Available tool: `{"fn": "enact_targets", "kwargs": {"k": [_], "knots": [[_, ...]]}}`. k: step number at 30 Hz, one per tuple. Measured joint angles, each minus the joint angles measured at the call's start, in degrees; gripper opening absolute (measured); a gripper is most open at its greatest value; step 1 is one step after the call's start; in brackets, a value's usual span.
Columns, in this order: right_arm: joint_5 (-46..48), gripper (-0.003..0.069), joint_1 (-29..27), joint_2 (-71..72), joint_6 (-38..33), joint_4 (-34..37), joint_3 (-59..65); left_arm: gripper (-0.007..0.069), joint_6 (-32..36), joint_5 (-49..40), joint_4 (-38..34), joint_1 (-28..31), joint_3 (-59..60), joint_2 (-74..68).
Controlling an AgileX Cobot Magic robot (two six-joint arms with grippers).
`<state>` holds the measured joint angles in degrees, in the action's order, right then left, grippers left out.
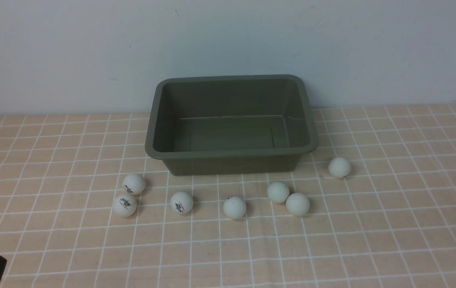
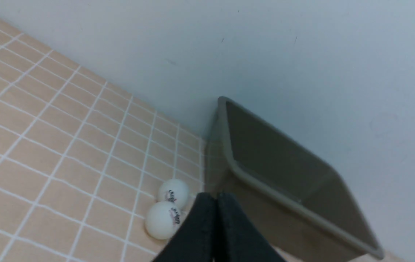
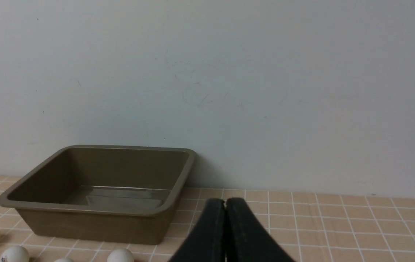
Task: Put the table tennis balls into the box on the light coffee tablecloth.
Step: 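Reach for and grasp a ping pong ball on the table beside the basket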
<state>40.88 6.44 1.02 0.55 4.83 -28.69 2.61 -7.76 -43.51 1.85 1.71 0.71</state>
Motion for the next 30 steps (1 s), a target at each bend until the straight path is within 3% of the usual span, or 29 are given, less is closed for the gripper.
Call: {"fn": "enact_targets", "kwargs": {"k": [4,10,14,21,26,30], "knots": [[0.0,-0.0014,0.0,0.0,0.0,0.0,0.0,-0.0069,0.0,1.1,-8.4,0.0,0.0,0.0],[0.1,-0.0014,0.0,0.0,0.0,0.0,0.0,-0.0069,0.1,1.9,-14.2,0.0,0.0,0.0],[0.7,-0.0014,0.0,0.0,0.0,0.0,0.0,-0.0069,0.2,1.7,-15.7,0.0,0.0,0.0],[1.6,-0.0014,0.0,0.0,-0.1,0.0,0.0,-0.0069,6.2,-0.4,-16.2,0.0,-0.2,0.0],[3.6,-0.0014,0.0,0.0,-4.2,1.0,0.0,-0.0069,22.7,-10.6,-15.3,0.0,-8.2,0.0],[5.1,-0.0014,0.0,-1.5,-12.1,5.0,0.0,-0.0069,34.7,-19.8,-14.2,0.0,-17.1,-1.1]]}}
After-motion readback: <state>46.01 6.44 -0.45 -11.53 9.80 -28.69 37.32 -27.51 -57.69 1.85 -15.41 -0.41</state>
